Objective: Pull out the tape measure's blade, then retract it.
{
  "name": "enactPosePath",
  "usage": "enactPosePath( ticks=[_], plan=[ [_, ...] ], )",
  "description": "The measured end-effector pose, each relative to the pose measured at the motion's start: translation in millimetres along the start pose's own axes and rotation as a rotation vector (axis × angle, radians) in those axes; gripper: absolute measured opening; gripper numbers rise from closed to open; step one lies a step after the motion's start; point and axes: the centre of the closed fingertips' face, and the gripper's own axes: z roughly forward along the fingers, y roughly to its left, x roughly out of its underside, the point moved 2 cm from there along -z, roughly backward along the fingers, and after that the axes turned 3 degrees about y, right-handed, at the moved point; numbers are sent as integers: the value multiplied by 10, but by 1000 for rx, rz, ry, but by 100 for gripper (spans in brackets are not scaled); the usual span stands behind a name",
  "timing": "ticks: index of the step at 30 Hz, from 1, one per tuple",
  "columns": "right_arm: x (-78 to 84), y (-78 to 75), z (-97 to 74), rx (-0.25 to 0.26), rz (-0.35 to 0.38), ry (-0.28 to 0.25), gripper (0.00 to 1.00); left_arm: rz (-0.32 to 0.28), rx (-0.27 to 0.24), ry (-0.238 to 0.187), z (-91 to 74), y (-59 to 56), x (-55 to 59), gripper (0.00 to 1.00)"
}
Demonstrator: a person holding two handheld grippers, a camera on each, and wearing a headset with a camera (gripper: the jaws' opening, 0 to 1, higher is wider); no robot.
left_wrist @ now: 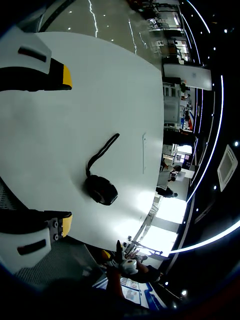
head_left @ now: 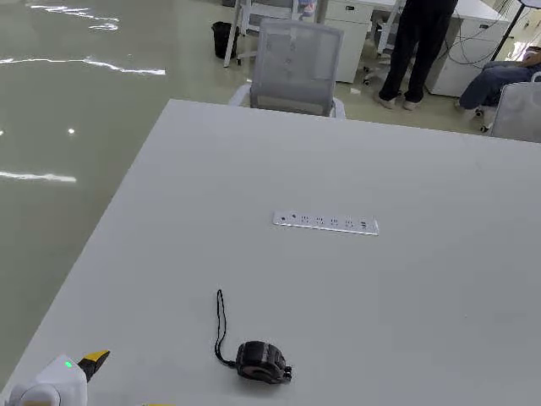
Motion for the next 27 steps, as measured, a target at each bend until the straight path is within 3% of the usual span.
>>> enactPosePath(
  ticks=[27],
  plan=[
    [-16,12,11,0,-14,-3,100,1,0,10,10,38,29,99]
  ],
)
